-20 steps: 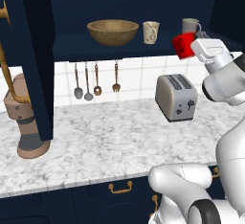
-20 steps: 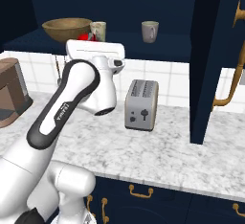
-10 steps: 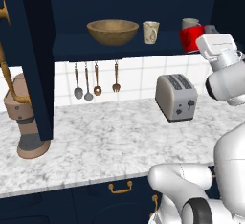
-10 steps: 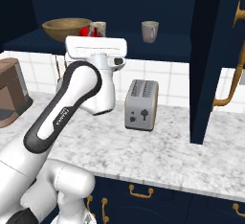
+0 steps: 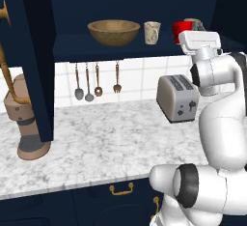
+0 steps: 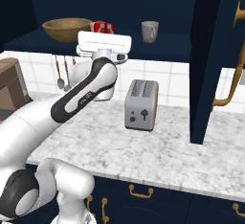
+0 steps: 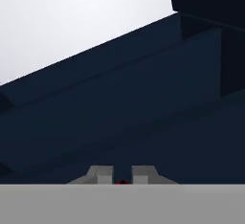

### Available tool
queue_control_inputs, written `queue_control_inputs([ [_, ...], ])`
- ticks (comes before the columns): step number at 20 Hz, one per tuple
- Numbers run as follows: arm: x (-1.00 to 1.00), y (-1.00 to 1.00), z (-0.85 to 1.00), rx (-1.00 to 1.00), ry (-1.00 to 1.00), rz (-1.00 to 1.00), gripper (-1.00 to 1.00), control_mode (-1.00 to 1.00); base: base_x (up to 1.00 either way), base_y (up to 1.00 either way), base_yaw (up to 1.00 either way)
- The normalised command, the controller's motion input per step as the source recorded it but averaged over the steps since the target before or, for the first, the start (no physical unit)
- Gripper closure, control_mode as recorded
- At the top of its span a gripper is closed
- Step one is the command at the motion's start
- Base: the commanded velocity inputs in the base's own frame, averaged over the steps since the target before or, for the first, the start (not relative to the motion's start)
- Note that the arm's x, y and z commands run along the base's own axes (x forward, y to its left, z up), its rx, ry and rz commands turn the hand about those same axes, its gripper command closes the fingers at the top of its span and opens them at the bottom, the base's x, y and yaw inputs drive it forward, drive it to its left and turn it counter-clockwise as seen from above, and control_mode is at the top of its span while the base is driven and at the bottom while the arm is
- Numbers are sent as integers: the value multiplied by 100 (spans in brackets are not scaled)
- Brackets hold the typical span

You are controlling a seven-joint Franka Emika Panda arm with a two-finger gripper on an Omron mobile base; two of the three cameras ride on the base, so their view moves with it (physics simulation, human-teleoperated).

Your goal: Gather all objects into one cabinet and sort the glasses and bowls to opposite sides.

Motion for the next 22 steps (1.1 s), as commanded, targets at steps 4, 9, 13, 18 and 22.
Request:
queue_control_inputs([
  [4, 77, -4, -35, 11, -1, -1, 100, -100, 0, 0, 0],
  [9, 80, -19, -39, 15, 1, 0, 100, -100, 0, 0, 0],
  [13, 61, -18, -16, 11, 2, 1, 100, -100, 0, 0, 0],
  [18, 83, -4, 0, 1, -3, 0, 100, -100, 0, 0, 0],
  [22, 68, 0, -15, 0, -4, 0, 100, -100, 0, 0, 0],
])
